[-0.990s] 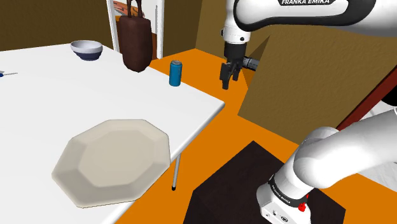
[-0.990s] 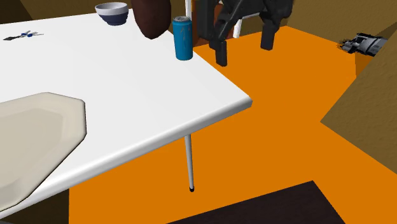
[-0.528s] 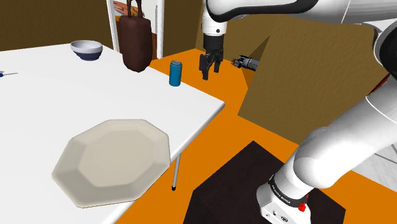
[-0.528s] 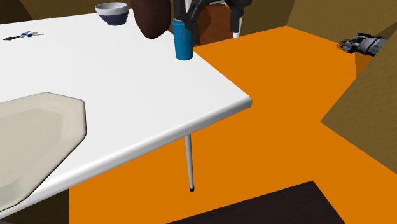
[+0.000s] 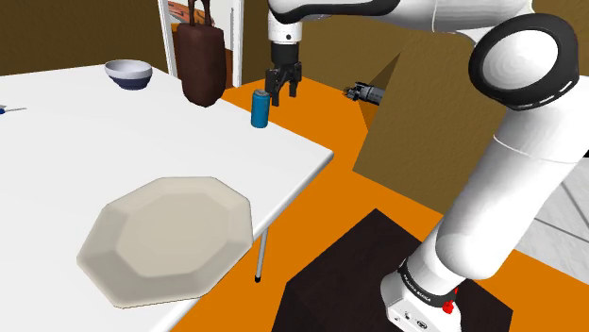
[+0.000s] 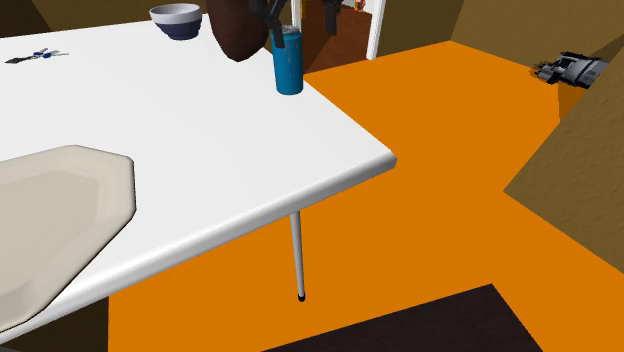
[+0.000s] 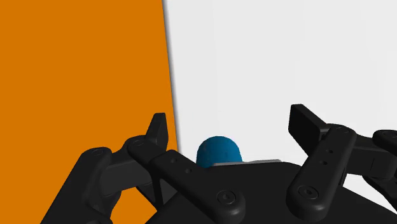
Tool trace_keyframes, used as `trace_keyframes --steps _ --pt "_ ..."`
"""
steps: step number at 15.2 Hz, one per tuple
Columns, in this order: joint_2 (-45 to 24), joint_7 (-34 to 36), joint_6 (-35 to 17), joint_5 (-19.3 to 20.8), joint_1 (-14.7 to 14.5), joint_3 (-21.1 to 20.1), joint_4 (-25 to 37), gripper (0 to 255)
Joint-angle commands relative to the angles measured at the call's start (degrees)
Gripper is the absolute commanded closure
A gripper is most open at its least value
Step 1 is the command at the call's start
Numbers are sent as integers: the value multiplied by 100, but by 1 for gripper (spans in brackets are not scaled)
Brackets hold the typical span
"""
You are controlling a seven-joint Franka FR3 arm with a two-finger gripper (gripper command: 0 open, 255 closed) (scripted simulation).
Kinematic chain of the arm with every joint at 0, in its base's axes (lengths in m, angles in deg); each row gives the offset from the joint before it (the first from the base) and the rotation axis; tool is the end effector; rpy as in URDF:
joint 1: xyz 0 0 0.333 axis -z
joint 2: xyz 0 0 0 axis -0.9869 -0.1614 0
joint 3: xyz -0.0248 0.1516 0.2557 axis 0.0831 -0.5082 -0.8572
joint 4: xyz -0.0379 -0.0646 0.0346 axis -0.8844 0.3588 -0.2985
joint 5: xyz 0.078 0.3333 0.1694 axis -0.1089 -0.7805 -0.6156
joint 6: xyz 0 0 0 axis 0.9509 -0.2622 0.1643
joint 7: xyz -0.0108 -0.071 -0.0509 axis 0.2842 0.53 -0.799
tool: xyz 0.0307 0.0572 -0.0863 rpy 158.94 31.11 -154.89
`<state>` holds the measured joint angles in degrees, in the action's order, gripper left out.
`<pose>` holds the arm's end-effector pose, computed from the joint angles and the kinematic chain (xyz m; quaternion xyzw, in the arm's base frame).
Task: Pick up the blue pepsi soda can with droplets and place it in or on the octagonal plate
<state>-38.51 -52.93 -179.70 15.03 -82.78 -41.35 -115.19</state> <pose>0.5731 0.0685 0.5247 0.9895 0.1282 -0.0561 0.0358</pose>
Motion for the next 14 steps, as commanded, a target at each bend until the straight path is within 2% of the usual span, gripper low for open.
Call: trace_keyframes --steps 1,6,14 --pt "-534 -4 208 37 -32 -14 768 0" --pt "-1929 -19 817 140 -173 -31 2819 0" --pt "-1671 -1 91 116 -107 -26 1835 0"
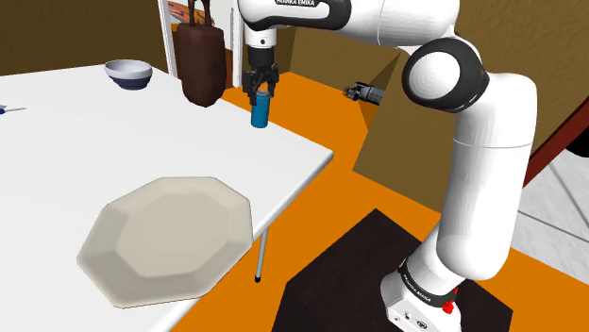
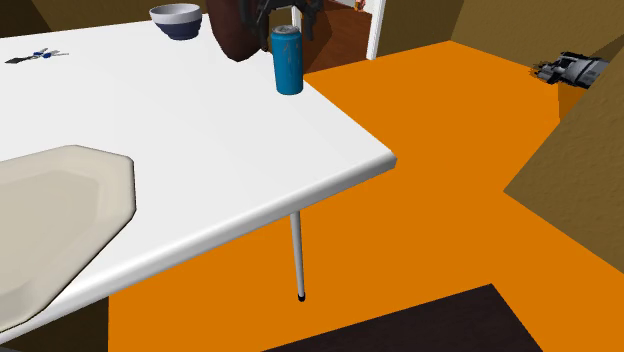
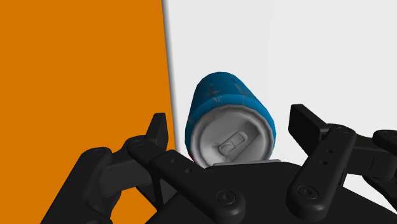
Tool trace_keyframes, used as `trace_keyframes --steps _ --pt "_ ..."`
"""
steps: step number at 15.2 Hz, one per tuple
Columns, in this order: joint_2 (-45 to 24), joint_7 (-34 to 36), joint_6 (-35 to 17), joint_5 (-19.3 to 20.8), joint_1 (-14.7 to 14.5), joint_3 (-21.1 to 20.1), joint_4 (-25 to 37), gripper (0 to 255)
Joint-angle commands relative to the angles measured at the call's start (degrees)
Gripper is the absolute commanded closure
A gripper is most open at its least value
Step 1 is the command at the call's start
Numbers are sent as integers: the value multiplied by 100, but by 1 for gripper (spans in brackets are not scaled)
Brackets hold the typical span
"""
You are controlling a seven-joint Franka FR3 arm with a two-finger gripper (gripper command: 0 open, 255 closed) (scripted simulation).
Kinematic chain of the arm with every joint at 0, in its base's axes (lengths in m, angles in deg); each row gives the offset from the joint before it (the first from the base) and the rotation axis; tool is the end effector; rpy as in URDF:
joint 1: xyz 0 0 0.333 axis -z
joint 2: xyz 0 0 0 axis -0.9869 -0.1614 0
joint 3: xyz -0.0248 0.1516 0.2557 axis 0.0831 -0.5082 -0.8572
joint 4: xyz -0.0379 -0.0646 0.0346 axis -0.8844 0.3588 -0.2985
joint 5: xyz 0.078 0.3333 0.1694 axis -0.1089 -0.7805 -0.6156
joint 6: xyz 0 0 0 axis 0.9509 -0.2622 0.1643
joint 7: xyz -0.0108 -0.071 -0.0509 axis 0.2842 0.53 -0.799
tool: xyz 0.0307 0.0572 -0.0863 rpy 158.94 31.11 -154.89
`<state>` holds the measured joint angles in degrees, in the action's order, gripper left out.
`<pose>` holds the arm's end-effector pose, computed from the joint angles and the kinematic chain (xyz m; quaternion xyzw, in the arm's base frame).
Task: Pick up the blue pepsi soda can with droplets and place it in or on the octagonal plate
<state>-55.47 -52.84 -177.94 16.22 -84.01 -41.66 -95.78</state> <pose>0.6496 0.0839 0.4950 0.9890 0.1363 -0.0491 0.0309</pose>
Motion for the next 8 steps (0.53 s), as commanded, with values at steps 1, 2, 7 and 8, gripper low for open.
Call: trace_keyframes --steps 1,2,7,8 --pt "27 -10 -86 -3 16 4 -108 0" --pt "26 -10 -85 -3 15 4 -107 0" --pt "25 -10 -83 -2 15 4 -104 0" --pt "25 -10 -83 -2 15 4 -104 255"
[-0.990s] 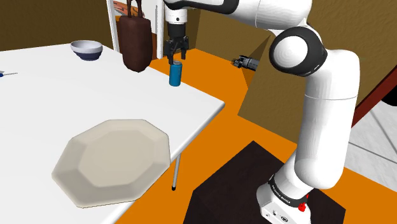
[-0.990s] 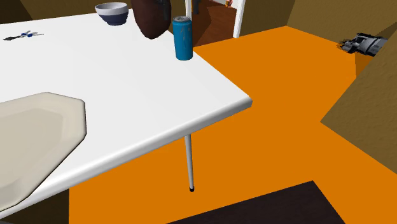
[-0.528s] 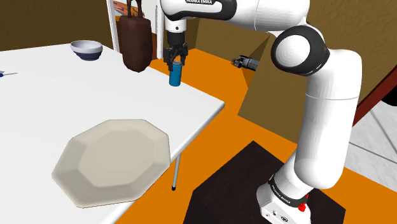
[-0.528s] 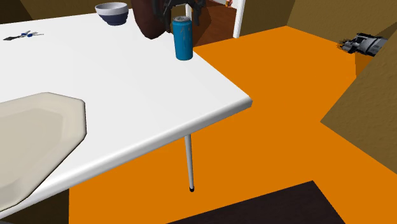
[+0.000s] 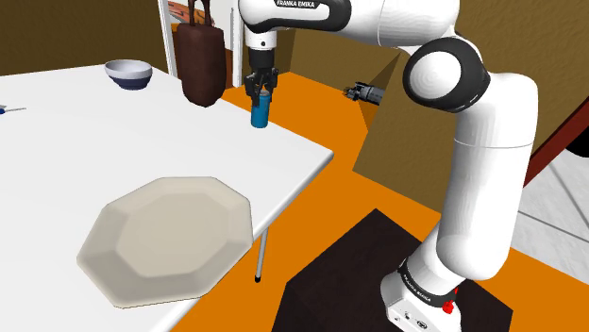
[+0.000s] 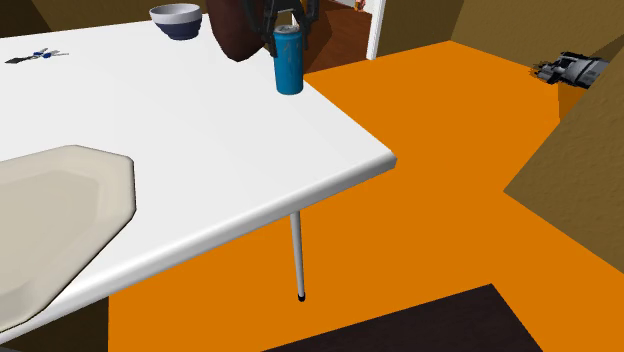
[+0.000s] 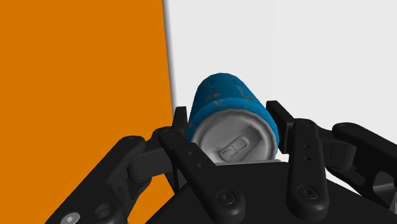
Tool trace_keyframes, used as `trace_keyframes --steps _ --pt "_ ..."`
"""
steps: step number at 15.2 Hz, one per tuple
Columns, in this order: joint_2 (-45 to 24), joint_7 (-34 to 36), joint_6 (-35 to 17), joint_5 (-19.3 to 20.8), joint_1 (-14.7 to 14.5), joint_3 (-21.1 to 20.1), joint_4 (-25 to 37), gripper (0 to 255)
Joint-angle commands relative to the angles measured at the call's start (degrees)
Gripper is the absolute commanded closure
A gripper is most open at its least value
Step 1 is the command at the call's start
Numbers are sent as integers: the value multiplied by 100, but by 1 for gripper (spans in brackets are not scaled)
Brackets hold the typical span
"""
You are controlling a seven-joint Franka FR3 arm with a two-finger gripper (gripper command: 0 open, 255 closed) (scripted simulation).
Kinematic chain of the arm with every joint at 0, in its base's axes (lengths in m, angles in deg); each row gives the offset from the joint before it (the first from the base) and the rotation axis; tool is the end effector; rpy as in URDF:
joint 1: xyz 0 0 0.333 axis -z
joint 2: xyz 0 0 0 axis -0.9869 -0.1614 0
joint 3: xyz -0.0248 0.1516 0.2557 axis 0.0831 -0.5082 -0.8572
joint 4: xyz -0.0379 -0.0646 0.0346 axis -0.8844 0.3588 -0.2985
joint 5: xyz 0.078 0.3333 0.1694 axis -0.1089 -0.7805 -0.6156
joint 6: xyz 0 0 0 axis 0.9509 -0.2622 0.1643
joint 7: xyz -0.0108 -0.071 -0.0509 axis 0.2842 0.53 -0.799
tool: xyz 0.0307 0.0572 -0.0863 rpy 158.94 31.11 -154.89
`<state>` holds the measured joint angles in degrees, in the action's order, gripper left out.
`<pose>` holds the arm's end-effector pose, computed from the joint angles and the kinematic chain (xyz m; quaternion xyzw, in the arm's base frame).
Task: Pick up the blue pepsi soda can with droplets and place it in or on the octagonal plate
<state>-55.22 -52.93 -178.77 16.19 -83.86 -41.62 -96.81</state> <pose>0.6494 0.0823 0.4907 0.9890 0.1362 -0.0487 0.0309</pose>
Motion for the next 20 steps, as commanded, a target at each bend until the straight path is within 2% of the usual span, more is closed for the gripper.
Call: trace_keyframes --steps 1,9,20 --pt "0 0 0 0 0 0 0 255" --pt "1 0 -2 0 0 0 -3 255" --pt "-273 -59 1006 27 -63 3 1280 255"
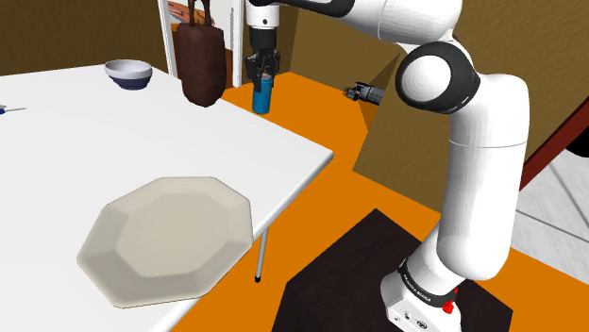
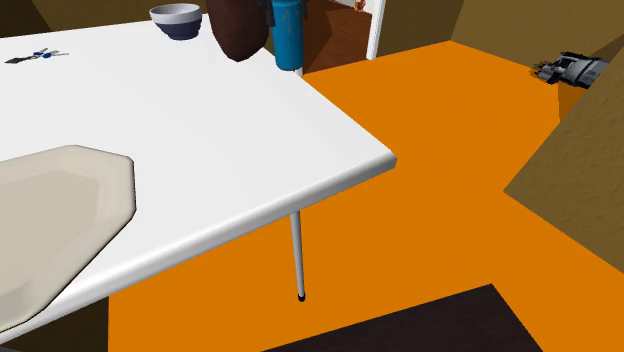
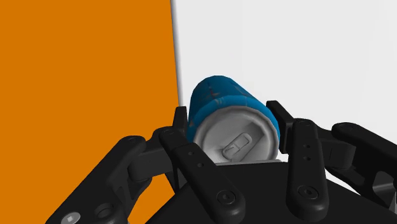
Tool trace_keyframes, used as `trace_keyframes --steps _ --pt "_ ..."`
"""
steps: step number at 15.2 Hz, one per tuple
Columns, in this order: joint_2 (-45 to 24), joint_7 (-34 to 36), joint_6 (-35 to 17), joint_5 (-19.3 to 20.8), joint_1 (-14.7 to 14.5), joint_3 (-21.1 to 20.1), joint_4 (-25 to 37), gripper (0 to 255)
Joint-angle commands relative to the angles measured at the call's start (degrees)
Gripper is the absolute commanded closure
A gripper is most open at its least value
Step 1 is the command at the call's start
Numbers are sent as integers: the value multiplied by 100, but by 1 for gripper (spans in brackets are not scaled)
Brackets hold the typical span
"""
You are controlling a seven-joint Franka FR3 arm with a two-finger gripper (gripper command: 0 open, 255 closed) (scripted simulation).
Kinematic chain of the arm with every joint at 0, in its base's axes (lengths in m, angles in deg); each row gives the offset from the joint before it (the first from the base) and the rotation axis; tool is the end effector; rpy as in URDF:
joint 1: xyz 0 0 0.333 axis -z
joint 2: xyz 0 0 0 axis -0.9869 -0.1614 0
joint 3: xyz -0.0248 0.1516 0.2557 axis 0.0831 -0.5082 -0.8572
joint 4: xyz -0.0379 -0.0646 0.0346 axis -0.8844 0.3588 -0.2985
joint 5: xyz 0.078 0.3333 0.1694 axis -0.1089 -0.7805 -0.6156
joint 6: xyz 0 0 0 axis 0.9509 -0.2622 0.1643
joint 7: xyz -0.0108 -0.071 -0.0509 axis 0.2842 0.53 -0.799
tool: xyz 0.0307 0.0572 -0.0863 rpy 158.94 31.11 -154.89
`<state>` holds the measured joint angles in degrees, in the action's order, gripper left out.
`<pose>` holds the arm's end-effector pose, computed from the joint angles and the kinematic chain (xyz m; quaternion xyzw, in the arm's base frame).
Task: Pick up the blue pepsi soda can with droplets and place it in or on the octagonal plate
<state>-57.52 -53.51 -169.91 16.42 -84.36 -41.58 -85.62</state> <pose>0.6490 0.0816 0.5410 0.9890 0.1363 -0.0486 0.0309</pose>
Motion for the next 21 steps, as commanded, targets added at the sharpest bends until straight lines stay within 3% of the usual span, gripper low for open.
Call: trace_keyframes --steps 1,6,12,21 --pt "-89 -8 226 10 -22 1 314 255" --pt "-342 -38 710 39 -69 9 1052 255" --pt "624 635 285 -56 -439 -201 -381 255" --pt "1368 1695 110 -188 -1059 -589 -1349 255"
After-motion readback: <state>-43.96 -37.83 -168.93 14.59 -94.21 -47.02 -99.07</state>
